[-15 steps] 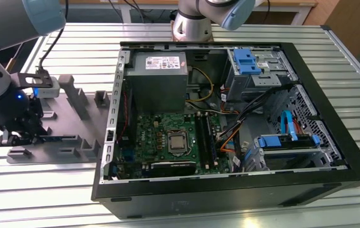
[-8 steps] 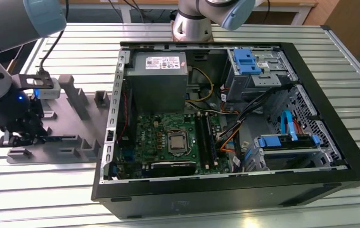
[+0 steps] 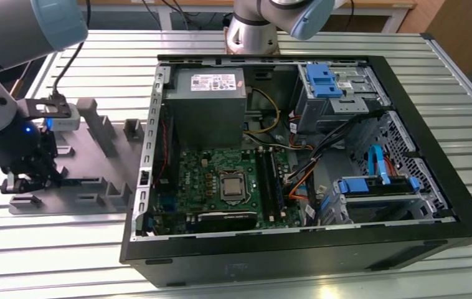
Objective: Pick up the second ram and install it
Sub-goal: 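Pick up the second ram and move it above second insertion slot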
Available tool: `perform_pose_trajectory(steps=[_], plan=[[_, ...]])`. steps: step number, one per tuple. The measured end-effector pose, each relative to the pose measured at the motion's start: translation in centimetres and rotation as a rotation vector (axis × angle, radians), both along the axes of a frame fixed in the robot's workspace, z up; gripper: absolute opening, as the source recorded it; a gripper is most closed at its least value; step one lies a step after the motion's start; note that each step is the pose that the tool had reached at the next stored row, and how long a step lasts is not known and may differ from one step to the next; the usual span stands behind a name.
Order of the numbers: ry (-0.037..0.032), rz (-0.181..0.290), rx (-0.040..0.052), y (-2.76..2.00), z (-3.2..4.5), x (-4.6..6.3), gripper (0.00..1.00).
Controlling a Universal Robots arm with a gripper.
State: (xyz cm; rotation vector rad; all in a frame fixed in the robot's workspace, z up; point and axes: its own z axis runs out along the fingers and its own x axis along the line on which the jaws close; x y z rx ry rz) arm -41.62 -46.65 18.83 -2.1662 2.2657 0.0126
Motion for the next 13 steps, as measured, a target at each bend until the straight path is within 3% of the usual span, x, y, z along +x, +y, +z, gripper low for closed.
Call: perform_pose_trajectory(steps=[13], plan=[[-0.0001, 0.0, 0.0, 0.0, -0.31, 0.12, 0.22]])
